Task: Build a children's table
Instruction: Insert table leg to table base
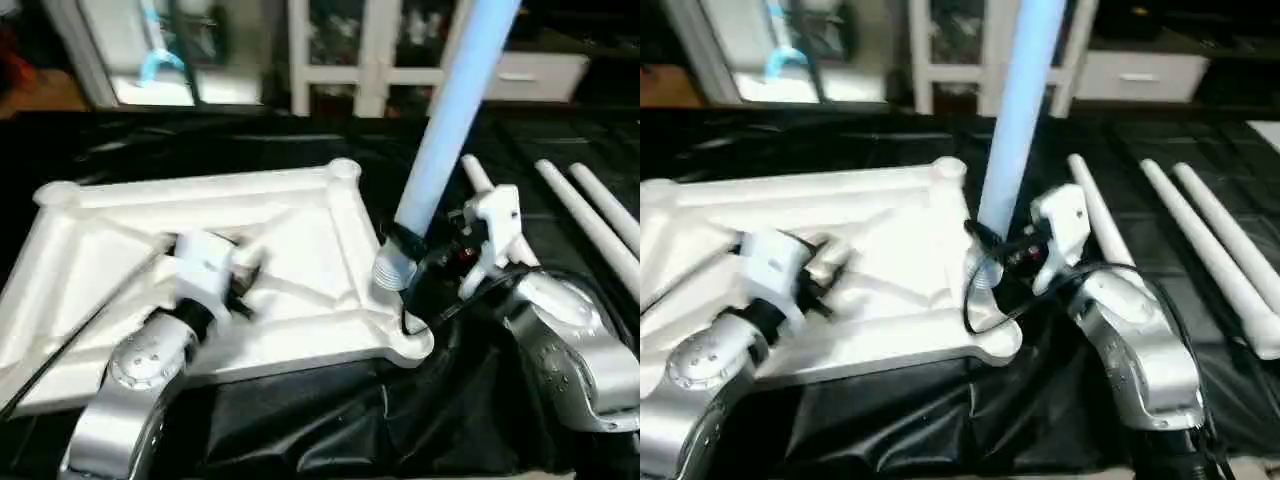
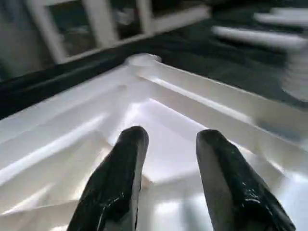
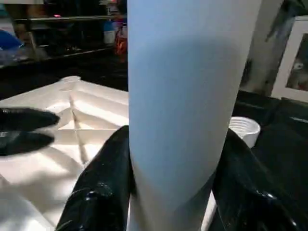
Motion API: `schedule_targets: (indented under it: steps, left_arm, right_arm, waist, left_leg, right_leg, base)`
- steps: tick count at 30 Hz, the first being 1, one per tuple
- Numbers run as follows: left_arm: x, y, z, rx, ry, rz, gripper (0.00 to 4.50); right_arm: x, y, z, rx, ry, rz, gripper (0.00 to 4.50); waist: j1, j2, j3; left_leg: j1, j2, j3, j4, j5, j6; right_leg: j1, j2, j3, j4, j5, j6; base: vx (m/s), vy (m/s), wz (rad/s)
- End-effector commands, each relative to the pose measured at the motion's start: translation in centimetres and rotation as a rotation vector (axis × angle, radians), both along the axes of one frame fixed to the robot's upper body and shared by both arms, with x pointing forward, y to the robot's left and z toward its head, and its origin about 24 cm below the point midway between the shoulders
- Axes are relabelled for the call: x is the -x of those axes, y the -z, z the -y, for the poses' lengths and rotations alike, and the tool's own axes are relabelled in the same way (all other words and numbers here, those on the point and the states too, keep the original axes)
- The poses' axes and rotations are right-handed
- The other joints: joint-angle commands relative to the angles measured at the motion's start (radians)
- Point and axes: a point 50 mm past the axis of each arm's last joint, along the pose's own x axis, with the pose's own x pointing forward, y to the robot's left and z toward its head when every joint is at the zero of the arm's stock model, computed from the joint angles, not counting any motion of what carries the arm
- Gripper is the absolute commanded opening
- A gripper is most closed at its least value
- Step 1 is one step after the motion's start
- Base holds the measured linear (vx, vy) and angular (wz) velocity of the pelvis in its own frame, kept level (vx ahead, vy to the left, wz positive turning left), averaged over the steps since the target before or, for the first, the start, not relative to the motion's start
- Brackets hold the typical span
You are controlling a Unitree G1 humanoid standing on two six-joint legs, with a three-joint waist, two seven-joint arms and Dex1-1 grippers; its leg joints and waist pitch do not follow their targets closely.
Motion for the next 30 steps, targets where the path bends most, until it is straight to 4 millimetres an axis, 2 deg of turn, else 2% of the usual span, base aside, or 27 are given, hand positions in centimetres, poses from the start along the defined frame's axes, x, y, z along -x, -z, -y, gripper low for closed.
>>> schedule_targets:
  steps: [1,2,3,4,5,6,7,8,9,11,13,14,15,18,20,22,23,24,25,26,28,29,30]
  left_arm:
    - [0.0,0.2,0.2,-0.007,0.06,0.001,2.28]
    - [-0.1,0.1,0.2,0.011,0.091,-0.002,2.31]
    - [-0.1,0.0,0.3,0.02,0.13,-0.008,2.48]
    - [-0.1,0.0,0.5,0.023,0.179,-0.019,2.62]
    - [-0.1,0.0,0.6,0.025,0.213,-0.027,2.69]
    - [-0.1,0.2,0.8,0.019,0.258,-0.049,2.71]
    - [-0.2,0.4,0.9,0.014,0.285,-0.063,2.79]
    - [-0.2,0.4,0.9,0.014,0.288,-0.065,2.93]
    - [-0.2,0.7,1.2,0.007,0.321,-0.085,3.07]
    - [-0.1,1.2,1.5,-0.015,0.375,-0.108,3.14]
    - [0.3,1.9,2.1,-0.027,0.453,-0.153,3.27]
    - [0.3,1.9,2.1,-0.029,0.456,-0.155,3.51]
    - [0.4,2.7,2.6,-0.065,0.521,-0.196,3.51]
    - [0.3,3.4,3.0,-0.114,0.577,-0.227,3.57]
    - [0.1,3.6,3.0,-0.142,0.592,-0.234,3.57]
    - [-0.7,4.0,2.6,-0.231,0.622,-0.248,3.57]
    - [-0.8,4.1,2.5,-0.244,0.627,-0.256,3.57]
    - [-0.9,4.1,2.4,-0.257,0.643,-0.26,3.57]
    - [-0.9,4.1,2.4,-0.257,0.643,-0.26,3.39]
    - [-1.1,4.0,2.4,-0.261,0.652,-0.258,3.28]
    - [-1.4,4.0,2.4,-0.28,0.668,-0.252,3.21]
    - [-1.6,4.0,2.4,-0.299,0.672,-0.252,3.15]
    - [-1.6,4.0,2.4,-0.299,0.672,-0.252,3.02]
  right_arm:
    - [-0.2,-0.4,0.7,-0.018,0.017,0.03,1.84]
    - [-0.3,-0.4,0.9,-0.022,0.024,0.039,1.84]
    - [-0.5,-0.4,1.1,-0.017,0.036,0.061,1.84]
    - [-0.6,-0.4,1.3,-0.004,0.039,0.085,1.84]
    - [-0.6,-0.4,1.5,-0.004,0.033,0.105,1.84]
    - [-0.5,-0.3,1.6,0.005,0.013,0.121,1.84]
    - [-0.5,-0.2,1.8,0.011,-0.002,0.129,1.84]
    - [-0.4,-0.2,1.8,0.011,-0.007,0.128,1.84]
    - [-0.1,-0.2,1.9,0.007,-0.055,0.119,1.84]
    - [0.6,-0.3,2.0,-0.025,-0.15,0.072,1.84]
    - [1.1,-0.5,2.3,-0.036,-0.179,0.071,1.84]
    - [1.1,-0.5,2.3,-0.037,-0.18,0.071,1.84]
    - [1.8,-0.6,2.6,-0.042,-0.2,0.067,1.84]
    - [2.6,-0.4,2.9,-0.021,-0.219,0.051,1.84]
    - [2.9,-0.4,3.0,-0.006,-0.226,0.046,1.84]
    - [3.4,-0.4,3.2,0.01,-0.237,0.052,1.84]
    - [3.4,-0.4,3.3,0.017,-0.236,0.054,1.84]
    - [3.4,-0.4,3.4,0.021,-0.239,0.054,1.84]
    - [3.4,-0.4,3.4,0.021,-0.239,0.054,1.84]
    - [3.5,-0.5,3.5,0.028,-0.236,0.057,1.84]
    - [3.5,-0.5,3.8,0.032,-0.227,0.059,1.84]
    - [3.5,-0.5,3.8,0.032,-0.219,0.062,1.84]
    - [3.5,-0.5,3.8,0.032,-0.219,0.062,1.84]
  waist:
    - [0.001,-0.01,-0.062]
    - [-0.003,-0.006,-0.06]
    - [-0.012,0.001,-0.06]
    - [-0.015,0.003,-0.06]
    - [-0.017,0.0,-0.059]
    - [-0.017,0.004,-0.061]
    - [-0.015,0.0,-0.06]
    - [-0.015,-0.003,-0.06]
    - [-0.015,-0.001,-0.062]
    - [-0.014,-0.002,-0.063]
    - [-0.014,-0.003,-0.068]
    - [-0.014,-0.004,-0.069]
    - [-0.015,-0.006,-0.071]
    - [-0.013,-0.006,-0.069]
    - [-0.014,0.007,-0.067]
    - [-0.016,0.003,-0.065]
    - [-0.018,0.006,-0.066]
    - [-0.018,0.006,-0.066]
    - [-0.018,0.005,-0.067]
    - [-0.019,0.012,-0.067]
    - [-0.019,0.009,-0.068]
    - [-0.015,0.021,-0.065]
    - [-0.015,0.021,-0.065]
  left_leg:
    - [0.027,0.126,-0.019,-0.068,0.05,0.086]
    - [0.031,0.135,-0.016,-0.073,0.032,0.086]
    - [0.039,0.145,-0.005,-0.079,0.001,0.087]
    - [0.04,0.149,-0.002,-0.08,-0.012,0.086]
    - [0.044,0.152,0.007,-0.081,-0.038,0.085]
    - [0.041,0.151,0.009,-0.08,-0.046,0.085]
    - [0.041,0.154,0.02,-0.082,-0.075,0.082]
    - [0.04,0.155,0.024,-0.083,-0.082,0.081]
    - [0.038,0.158,0.029,-0.083,-0.08,0.08]
    - [0.036,0.163,0.029,-0.083,-0.069,0.088]
    - [0.036,0.164,0.033,-0.079,-0.026,0.107]
    - [0.035,0.165,0.036,-0.078,-0.007,0.116]
    - [0.035,0.165,0.037,-0.076,0.002,0.121]
    - [0.035,0.168,0.04,-0.078,0.002,0.128]
    - [0.039,0.168,0.039,-0.079,-0.016,0.116]
    - [0.039,0.167,0.04,-0.082,-0.042,0.108]
    - [0.039,0.167,0.039,-0.083,-0.064,0.096]
    - [0.039,0.167,0.039,-0.084,-0.063,0.095]
    - [0.038,0.168,0.038,-0.083,-0.057,0.097]
    - [0.038,0.167,0.039,-0.081,-0.045,0.105]
    - [0.035,0.167,0.04,-0.079,-0.04,0.116]
    - [0.035,0.167,0.039,-0.08,-0.05,0.118]
    - [0.035,0.167,0.039,-0.08,-0.05,0.118]
  right_leg:
    - [0.054,-0.088,0.03,-0.056,0.26,-0.269]
    - [0.049,-0.078,0.023,-0.053,0.238,-0.296]
    - [0.041,-0.064,0.01,-0.048,0.184,-0.337]
    - [0.04,-0.062,0.007,-0.048,0.168,-0.341]
    - [0.036,-0.061,0.006,-0.05,0.146,-0.347]
    - [0.039,-0.065,0.007,-0.049,0.142,-0.35]
    - [0.038,-0.067,0.009,-0.054,0.118,-0.347]
    - [0.039,-0.068,0.01,-0.055,0.112,-0.347]
    - [0.042,-0.068,0.011,-0.054,0.113,-0.343]
    - [0.044,-0.07,0.011,-0.052,0.121,-0.339]
    - [0.044,-0.068,0.01,-0.049,0.162,-0.342]
    - [0.043,-0.068,0.01,-0.046,0.177,-0.344]
    - [0.043,-0.068,0.01,-0.046,0.183,-0.345]
    - [0.041,-0.069,0.009,-0.048,0.16,-0.347]
    - [0.037,-0.067,0.009,-0.049,0.143,-0.344]
    - [0.038,-0.066,0.01,-0.056,0.127,-0.341]
    - [0.039,-0.066,0.01,-0.054,0.123,-0.344]
    - [0.04,-0.067,0.01,-0.054,0.128,-0.347]
    - [0.041,-0.069,0.01,-0.054,0.136,-0.35]
    - [0.039,-0.069,0.01,-0.054,0.155,-0.357]
    - [0.043,-0.072,0.01,-0.051,0.162,-0.366]
    - [0.04,-0.073,0.01,-0.053,0.145,-0.366]
    - [0.04,-0.073,0.01,-0.053,0.145,-0.366]
  base:
    - [0.0,0.0,0.0]
    - [-0.052,-0.016,0.07]
    - [0.0,0.0,0.0]
    - [0.0,0.0,0.0]
    - [0.0,0.0,0.0]
    - [0.0,0.0,0.0]
    - [0.0,0.0,0.0]
    - [0.0,0.0,0.0]
    - [0.0,0.0,0.0]
    - [0.0,0.0,0.0]
    - [0.0,0.0,0.0]
    - [0.0,0.0,0.0]
    - [0.0,0.0,0.0]
    - [0.0,0.0,0.0]
    - [0.0,0.0,0.0]
    - [0.0,0.0,0.0]
    - [0.0,0.0,0.0]
    - [0.0,0.0,0.0]
    - [0.0,0.0,0.0]
    - [0.0,0.0,0.0]
    - [0.0,0.0,0.0]
    - [0.0,0.0,0.0]
    - [0.0,0.0,0.0]
